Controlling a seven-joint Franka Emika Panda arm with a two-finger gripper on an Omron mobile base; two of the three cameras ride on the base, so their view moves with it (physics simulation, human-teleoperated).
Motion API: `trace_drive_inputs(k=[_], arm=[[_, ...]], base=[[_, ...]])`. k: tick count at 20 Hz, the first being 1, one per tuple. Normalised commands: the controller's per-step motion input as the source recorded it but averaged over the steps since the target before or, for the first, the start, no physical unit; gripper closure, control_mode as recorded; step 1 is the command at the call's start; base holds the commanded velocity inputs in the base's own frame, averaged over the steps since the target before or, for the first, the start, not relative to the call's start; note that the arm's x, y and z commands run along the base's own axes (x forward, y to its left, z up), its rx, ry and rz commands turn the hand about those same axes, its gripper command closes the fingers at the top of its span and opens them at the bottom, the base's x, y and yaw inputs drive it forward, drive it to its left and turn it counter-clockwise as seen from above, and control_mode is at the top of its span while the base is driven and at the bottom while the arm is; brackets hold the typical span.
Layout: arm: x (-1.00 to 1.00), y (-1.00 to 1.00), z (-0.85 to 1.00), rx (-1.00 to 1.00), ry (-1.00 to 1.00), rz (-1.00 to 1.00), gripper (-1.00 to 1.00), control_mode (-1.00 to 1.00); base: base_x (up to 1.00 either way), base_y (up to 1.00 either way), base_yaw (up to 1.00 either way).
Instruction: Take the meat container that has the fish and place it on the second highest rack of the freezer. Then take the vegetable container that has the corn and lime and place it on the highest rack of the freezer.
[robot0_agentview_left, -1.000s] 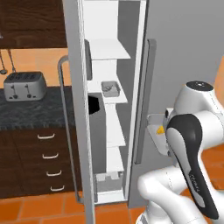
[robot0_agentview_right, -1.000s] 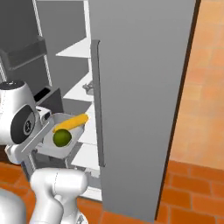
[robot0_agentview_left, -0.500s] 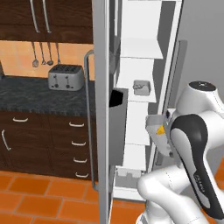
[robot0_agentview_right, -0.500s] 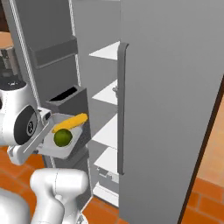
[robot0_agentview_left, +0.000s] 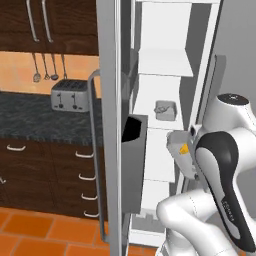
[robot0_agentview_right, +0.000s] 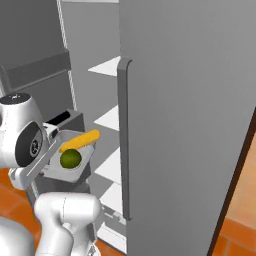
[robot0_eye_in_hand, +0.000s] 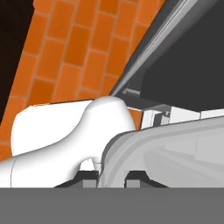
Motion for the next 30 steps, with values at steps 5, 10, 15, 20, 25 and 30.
trace_drive_inputs(k=[5,10,15,20,25,30], arm=[[0.00,0.00,0.00,0.00,0.00,0.00,1.00,1.00],[0.00,0.00,0.00,0.00,0.00,0.00,1.00,1.00],[0.00,0.00,0.00,0.00,0.00,0.00,1.00,1.00],[0.00,0.00,0.00,0.00,0.00,0.00,1.00,1.00],[0.02,0.20,0.40,-0.01,-0.09,-0.04,1.00,-1.00],[0.08,0.50,0.80,-0.02,-0.11,-0.01,1.00,-1.00]], base=[[0.59,0.45,0.00],[0.67,0.32,0.00],[0.76,0.33,0.00],[0.43,0.10,0.00],[0.00,0.00,0.00],[0.00,0.00,0.00]])
